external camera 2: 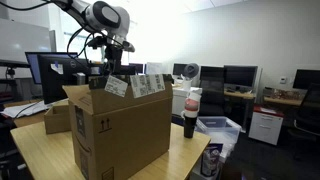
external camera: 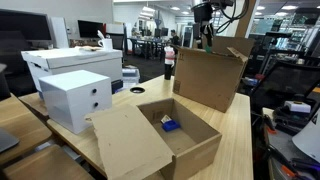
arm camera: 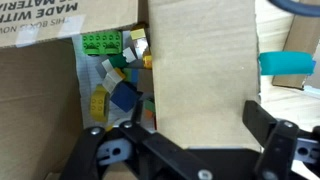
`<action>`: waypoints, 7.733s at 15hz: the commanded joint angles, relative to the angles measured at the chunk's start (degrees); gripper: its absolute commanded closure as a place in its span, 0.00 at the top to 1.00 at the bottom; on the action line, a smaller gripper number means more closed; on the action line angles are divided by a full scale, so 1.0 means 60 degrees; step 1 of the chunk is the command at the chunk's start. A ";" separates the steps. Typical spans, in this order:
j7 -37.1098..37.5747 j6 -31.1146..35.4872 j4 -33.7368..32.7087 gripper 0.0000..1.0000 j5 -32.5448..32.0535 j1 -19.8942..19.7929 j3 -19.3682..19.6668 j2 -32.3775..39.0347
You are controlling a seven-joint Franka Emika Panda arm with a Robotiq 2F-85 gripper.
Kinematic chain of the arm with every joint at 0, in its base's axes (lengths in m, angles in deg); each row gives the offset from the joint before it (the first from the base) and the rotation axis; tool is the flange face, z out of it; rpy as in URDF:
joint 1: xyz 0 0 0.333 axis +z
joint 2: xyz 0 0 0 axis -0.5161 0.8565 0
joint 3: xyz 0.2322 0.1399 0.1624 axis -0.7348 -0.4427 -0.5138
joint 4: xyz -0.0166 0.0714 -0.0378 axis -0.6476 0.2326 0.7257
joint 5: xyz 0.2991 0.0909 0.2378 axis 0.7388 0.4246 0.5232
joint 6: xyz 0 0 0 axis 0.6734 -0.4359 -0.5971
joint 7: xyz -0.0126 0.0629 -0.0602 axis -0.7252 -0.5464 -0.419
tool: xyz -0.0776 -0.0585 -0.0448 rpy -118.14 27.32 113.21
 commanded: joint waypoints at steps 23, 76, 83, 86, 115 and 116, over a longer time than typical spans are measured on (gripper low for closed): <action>-0.0341 0.0111 -0.0177 1.00 0.0026 0.0598 -0.0655 -0.0102; -0.1960 0.6230 0.1128 1.00 -0.2346 0.3193 -0.2107 0.4153; -0.1947 0.5717 0.1436 1.00 -0.1853 0.3126 -0.2314 0.3786; -0.1839 0.5606 0.1692 1.00 -0.1847 0.3151 -0.2376 0.3539; -0.0195 0.8573 0.2979 1.00 -0.2812 0.3589 -0.1401 0.3734; -0.0183 0.8573 0.2984 1.00 -0.2872 0.3600 -0.1356 0.3742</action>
